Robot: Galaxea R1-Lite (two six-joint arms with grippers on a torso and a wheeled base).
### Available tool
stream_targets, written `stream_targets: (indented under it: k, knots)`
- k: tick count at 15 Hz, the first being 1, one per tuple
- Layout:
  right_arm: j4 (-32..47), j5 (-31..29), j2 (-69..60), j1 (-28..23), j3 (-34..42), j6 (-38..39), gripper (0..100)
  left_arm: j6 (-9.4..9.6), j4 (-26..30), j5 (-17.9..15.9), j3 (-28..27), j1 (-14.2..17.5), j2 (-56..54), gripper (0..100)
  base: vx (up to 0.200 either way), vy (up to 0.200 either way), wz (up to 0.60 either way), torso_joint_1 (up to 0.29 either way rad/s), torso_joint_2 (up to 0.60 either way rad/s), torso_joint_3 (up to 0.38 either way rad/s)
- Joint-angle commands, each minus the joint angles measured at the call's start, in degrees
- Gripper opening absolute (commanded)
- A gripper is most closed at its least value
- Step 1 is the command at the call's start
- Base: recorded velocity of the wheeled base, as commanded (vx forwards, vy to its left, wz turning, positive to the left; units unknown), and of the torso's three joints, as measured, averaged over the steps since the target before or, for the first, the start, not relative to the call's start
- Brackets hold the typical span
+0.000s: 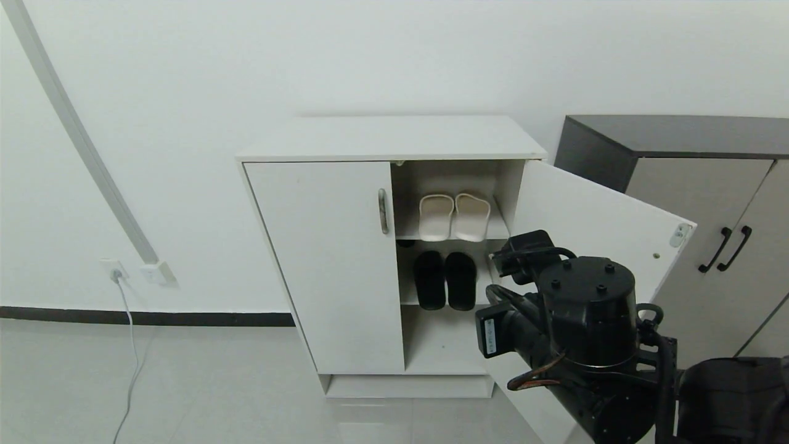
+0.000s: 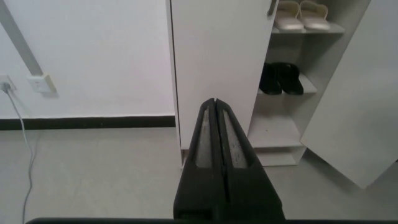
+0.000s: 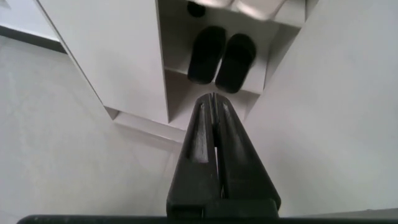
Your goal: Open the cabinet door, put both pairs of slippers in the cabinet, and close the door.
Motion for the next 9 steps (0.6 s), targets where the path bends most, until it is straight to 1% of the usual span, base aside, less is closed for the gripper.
stream_targets:
  k: [1, 4, 9]
  knots:
    - [0.0, 0.0, 0.2, 0.0, 0.0, -0.1, 0, -0.02, 0.0, 0.0, 0.0, 0.1, 0.0, 0, 0.0, 0.0, 0.0, 0.144, -0.47, -0.325]
    - [0.0, 0.0, 0.2, 0.0, 0.1, -0.1, 0, -0.02, 0.0, 0.0, 0.0, 0.1, 0.0, 0, 0.0, 0.0, 0.0, 0.167, -0.49, -0.326]
    - [0.0, 0.0, 0.2, 0.0, 0.2, -0.1, 0, -0.02, 0.0, 0.0, 0.0, 0.1, 0.0, 0, 0.0, 0.0, 0.0, 0.201, -0.51, -0.314]
